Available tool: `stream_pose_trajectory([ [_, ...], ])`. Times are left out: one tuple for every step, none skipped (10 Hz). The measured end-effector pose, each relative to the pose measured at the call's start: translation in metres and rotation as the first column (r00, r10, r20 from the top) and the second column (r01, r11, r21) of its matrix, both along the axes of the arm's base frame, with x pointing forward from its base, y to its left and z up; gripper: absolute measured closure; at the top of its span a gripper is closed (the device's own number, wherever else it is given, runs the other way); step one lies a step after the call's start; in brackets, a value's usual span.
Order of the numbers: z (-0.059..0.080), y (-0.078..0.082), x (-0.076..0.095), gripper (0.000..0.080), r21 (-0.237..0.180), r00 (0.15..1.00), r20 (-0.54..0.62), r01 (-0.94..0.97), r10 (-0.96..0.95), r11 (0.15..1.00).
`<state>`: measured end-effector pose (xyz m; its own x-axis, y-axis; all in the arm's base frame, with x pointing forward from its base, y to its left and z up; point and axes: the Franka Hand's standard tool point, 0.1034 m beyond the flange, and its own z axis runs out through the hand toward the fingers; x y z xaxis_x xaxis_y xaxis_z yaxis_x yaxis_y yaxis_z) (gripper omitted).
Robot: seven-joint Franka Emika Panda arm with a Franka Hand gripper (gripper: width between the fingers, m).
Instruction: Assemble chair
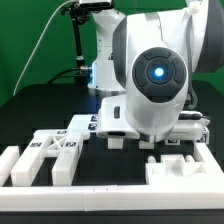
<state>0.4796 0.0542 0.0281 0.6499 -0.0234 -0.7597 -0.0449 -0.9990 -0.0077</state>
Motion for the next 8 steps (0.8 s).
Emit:
stream_pose_trajectory([
  [0.018, -0.001, 0.014, 0.0515, 0.022, 1.000, 0.015, 0.004, -0.005, 1.000],
  [0.041, 0.001, 0.028, 0.0514, 0.032, 0.999, 0.042, 0.008, -0.010, 0.999],
  [0.061, 0.003, 0.036, 0.0514, 0.042, 0.999, 0.039, 0.001, -0.002, 0.999],
  [0.066, 0.002, 0.047, 0.0514, 0.051, 0.997, 0.079, -0.025, 0.021, 0.998],
  [0.062, 0.001, 0.050, 0.0514, 0.024, 0.984, 0.170, -0.049, 0.044, 0.999],
  [0.063, 0.002, 0.050, 0.0514, 0.024, 0.973, 0.227, -0.046, 0.039, 0.999],
  [0.063, 0.001, 0.055, 0.0514, 0.021, 0.947, 0.319, -0.042, 0.033, 0.999],
  [0.067, 0.006, 0.059, 0.0514, 0.014, 0.929, 0.369, -0.031, 0.024, 0.999],
])
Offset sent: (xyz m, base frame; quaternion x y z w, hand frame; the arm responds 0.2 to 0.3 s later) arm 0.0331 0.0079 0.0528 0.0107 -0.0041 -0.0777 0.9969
